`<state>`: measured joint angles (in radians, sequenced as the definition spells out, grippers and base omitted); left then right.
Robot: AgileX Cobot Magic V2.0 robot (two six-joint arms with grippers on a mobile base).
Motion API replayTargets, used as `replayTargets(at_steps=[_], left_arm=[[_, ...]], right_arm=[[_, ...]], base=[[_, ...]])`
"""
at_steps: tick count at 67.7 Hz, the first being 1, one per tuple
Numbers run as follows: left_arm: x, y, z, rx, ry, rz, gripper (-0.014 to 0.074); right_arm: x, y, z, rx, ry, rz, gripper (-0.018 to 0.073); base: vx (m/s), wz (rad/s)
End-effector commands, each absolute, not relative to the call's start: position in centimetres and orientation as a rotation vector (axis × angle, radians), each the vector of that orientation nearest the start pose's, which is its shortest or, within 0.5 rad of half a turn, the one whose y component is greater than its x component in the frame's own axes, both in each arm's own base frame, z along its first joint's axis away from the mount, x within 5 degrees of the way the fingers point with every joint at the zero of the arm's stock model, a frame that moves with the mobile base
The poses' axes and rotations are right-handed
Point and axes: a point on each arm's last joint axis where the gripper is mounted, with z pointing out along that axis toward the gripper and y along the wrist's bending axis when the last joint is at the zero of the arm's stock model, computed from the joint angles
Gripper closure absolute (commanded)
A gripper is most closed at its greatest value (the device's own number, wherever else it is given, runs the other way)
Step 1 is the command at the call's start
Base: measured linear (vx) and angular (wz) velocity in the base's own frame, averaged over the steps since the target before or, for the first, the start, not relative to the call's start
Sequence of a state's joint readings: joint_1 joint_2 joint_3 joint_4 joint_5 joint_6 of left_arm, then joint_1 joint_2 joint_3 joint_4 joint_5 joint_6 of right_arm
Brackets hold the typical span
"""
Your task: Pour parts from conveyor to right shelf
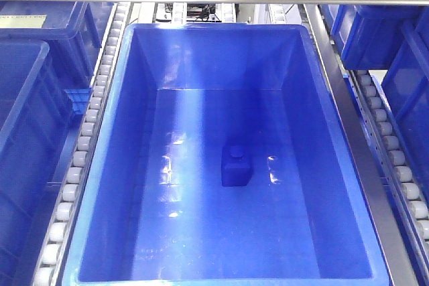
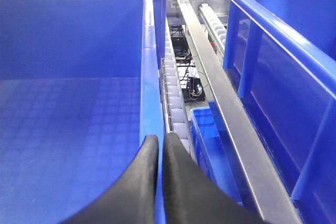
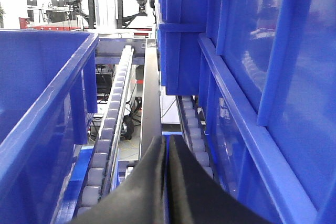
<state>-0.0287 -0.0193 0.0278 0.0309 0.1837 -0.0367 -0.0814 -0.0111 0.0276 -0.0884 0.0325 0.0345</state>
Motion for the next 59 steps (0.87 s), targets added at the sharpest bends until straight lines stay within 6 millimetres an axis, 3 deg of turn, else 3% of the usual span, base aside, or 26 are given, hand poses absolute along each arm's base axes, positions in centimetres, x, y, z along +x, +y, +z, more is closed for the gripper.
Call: replayTargets(at_steps=[1,59], left_arm=[[5.49,-0.15,20.14,0.013,1.58,-0.035,0.0603],[5.49,-0.15,20.14,0.013,1.58,-0.035,0.0603]], right_arm=[[5.56,-0.43,20.49,0.02,1.465,-0.106,0.0568],[5.56,-0.43,20.5,0.019,1.464,-0.108,0.0568]], base=[[0.0,0.0],[0.0,0.0]])
